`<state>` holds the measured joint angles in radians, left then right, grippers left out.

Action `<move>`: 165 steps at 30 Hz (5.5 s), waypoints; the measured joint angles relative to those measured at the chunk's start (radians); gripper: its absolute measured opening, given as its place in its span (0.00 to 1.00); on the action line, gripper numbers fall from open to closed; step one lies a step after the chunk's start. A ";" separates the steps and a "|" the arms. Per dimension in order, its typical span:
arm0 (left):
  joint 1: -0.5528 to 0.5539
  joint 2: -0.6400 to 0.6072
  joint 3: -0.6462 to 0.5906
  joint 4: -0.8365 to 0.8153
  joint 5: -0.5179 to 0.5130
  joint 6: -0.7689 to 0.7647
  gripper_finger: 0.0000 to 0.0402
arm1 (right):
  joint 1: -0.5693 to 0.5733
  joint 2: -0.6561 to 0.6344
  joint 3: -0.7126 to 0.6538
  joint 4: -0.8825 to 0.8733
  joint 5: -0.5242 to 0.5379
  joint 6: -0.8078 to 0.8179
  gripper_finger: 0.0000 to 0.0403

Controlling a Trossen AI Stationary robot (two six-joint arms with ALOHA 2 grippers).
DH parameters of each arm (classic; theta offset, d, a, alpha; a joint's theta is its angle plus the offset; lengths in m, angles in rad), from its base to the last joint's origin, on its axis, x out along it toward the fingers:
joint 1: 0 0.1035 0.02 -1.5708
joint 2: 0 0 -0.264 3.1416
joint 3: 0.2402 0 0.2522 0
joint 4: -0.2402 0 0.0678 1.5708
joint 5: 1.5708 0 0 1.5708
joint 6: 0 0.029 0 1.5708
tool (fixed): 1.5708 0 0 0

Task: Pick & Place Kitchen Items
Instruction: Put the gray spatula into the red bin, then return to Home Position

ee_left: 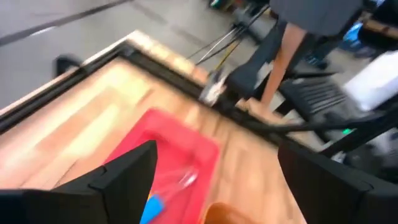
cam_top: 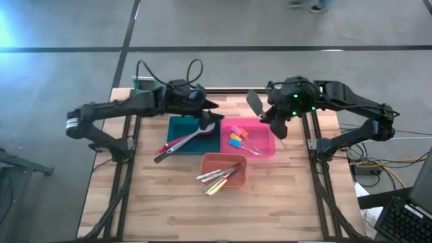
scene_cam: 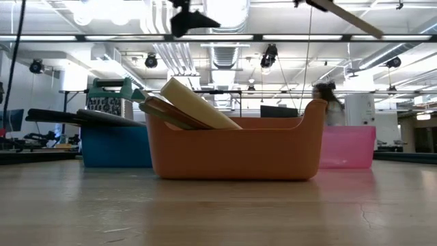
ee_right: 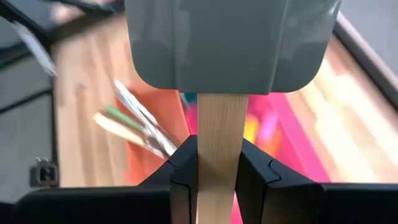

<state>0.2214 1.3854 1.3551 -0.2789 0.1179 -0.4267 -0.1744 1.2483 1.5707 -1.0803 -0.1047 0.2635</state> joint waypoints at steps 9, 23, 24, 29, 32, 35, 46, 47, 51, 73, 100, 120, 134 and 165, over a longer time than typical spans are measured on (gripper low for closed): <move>0.001 -0.174 -0.002 -0.086 -0.105 0.052 0.84 | -0.071 0.089 -0.002 -0.258 -0.044 0.073 0.14; 0.001 -0.297 -0.002 -0.080 -0.117 0.061 0.84 | -0.174 0.369 -0.004 -0.354 -0.241 -0.024 0.14; 0.001 -0.299 -0.002 -0.079 -0.117 0.061 0.84 | -0.176 0.393 -0.004 -0.354 -0.243 -0.035 0.14; 0.001 -0.300 -0.002 -0.081 -0.117 0.060 0.84 | -0.180 0.507 -0.004 -0.357 -0.245 -0.065 0.14; 0.000 -0.300 -0.002 -0.080 -0.117 0.060 0.84 | -0.180 0.569 -0.004 -0.356 -0.253 -0.100 0.14; 0.000 -0.300 -0.002 -0.081 -0.117 0.060 0.84 | -0.180 0.620 -0.004 -0.352 -0.279 -0.124 0.14; 0.000 -0.300 -0.001 -0.071 -0.116 0.060 0.84 | -0.190 0.784 -0.006 -0.272 -0.334 -0.154 0.14; 0.000 -0.300 -0.001 -0.071 -0.116 0.060 0.84 | -0.193 0.796 -0.007 -0.264 -0.334 -0.153 0.14; 0.000 -0.300 -0.001 -0.070 -0.116 0.060 0.84 | -0.214 0.832 -0.007 -0.233 -0.333 -0.130 0.14; 0.000 -0.300 -0.001 -0.064 -0.116 0.060 0.84 | -0.264 0.849 -0.027 -0.107 -0.338 -0.031 0.14; 0.001 -0.300 -0.001 -0.068 -0.116 0.060 0.84 | -0.219 0.543 -0.021 -0.090 -0.340 -0.031 0.48; 0.001 -0.300 -0.002 -0.067 -0.116 0.060 0.84 | -0.022 -0.055 -0.023 0.239 -0.341 -0.280 0.43; 0.001 -0.300 -0.002 -0.066 -0.115 0.060 0.84 | -0.017 -0.432 -0.395 0.411 -0.341 -0.190 0.45; 0.001 -0.299 -0.002 -0.066 -0.116 0.060 0.84 | -0.018 -1.190 -1.525 1.041 -0.308 0.013 0.43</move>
<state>0.2220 1.0863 1.3533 -0.3452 0.0023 -0.3665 -0.1920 0.0581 0.0461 -0.0388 -0.4124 0.2770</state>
